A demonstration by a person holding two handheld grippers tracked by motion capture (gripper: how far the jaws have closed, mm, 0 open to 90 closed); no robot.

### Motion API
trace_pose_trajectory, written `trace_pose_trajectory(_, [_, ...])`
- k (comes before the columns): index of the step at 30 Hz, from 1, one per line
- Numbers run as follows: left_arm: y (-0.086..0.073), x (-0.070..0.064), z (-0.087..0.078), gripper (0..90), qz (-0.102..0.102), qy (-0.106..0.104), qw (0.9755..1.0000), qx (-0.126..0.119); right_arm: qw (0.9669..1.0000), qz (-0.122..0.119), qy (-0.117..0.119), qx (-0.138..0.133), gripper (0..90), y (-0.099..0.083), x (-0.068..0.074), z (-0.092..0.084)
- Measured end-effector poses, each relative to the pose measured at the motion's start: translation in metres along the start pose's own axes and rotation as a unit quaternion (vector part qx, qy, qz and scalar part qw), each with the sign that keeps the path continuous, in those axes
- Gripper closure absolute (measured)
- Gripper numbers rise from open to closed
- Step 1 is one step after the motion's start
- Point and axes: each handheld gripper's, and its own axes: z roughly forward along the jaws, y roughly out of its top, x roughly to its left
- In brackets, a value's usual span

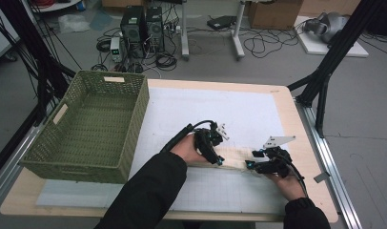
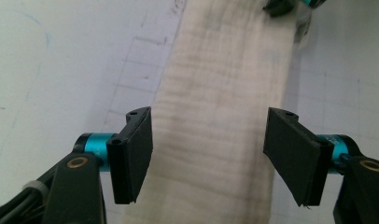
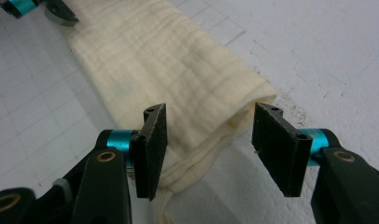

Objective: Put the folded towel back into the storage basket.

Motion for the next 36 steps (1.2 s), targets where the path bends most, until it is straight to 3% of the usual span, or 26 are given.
trace_pose_trajectory(4, [-0.007, 0.003, 0.003, 32.7, -0.002, -0.005, 0.9999, 0.010, 1.0000, -0.002, -0.001, 0.000, 45.0, 0.000, 0.001, 0.001])
trace_pose_trajectory(7, [-0.011, 0.004, 0.010, 31.8, -0.015, -0.019, 0.9995, 0.022, 1.0000, -0.006, -0.001, 0.002, 45.0, 0.000, 0.001, 0.002])
trace_pose_trajectory(17, [-0.014, 0.003, 0.012, 28.8, -0.026, -0.023, 0.9994, 0.010, 0.9999, -0.011, -0.003, 0.005, 45.0, 0.001, 0.002, 0.003])
trace_pose_trajectory(36, [-0.014, 0.004, 0.011, 27.2, -0.036, -0.034, 0.9987, 0.010, 0.9999, -0.013, 0.001, 0.003, 44.3, 0.001, 0.001, 0.003])
